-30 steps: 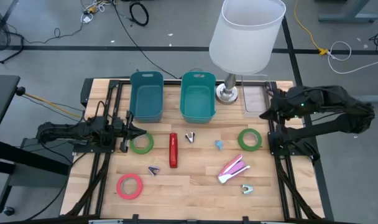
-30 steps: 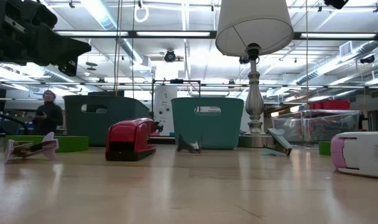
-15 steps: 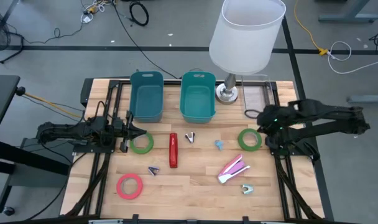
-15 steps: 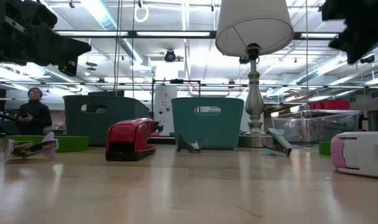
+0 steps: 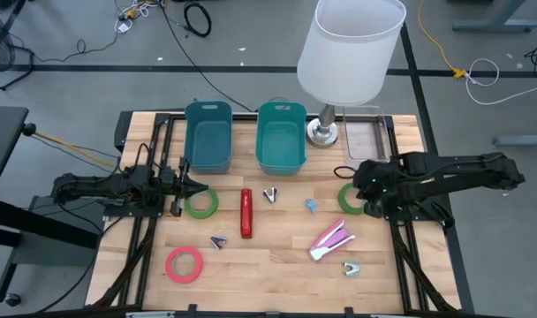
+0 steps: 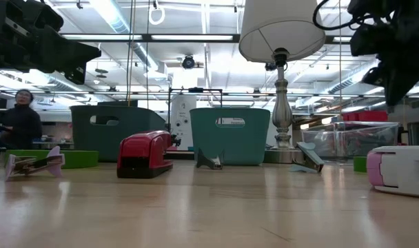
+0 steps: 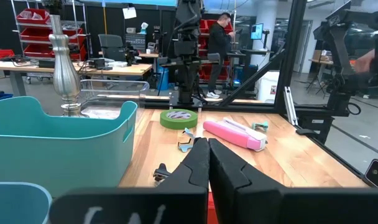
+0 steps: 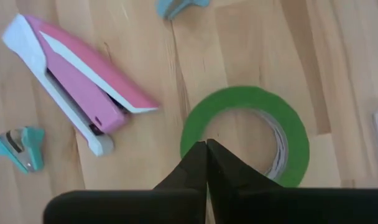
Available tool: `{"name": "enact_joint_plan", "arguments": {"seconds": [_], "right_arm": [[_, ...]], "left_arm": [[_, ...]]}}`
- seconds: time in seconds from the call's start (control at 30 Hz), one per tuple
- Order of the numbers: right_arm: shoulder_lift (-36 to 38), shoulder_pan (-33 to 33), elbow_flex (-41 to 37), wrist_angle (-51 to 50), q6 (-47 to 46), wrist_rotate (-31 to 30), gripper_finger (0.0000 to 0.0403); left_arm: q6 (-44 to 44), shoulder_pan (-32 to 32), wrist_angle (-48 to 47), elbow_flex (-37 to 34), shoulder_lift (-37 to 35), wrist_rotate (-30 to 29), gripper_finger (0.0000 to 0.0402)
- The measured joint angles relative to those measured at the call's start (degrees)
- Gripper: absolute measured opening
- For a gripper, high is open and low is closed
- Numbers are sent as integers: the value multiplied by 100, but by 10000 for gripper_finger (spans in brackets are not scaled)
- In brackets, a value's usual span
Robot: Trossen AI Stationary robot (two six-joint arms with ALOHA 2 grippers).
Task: Pick and place Stapler, Stapler remover, tape
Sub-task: Put the green tape into the green bin
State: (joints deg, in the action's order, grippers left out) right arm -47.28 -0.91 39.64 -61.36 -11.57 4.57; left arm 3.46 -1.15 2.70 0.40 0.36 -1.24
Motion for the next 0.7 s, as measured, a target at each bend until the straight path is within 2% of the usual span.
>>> {"name": "enact_joint_plan", "arguments": {"seconds": [0.17,0.47,0.7], "right_arm": [[-175,0,-3,40,-202,44,43],[-383,-2,-3,214,-767,-385,154],[-508,-2,-3,234,-1364,-406,227]], "left_arm": [[0,0,0,-1,0,0,3],[1,1,0,-1,0,0,3],[1,2,0,-2,0,0,3]]}}
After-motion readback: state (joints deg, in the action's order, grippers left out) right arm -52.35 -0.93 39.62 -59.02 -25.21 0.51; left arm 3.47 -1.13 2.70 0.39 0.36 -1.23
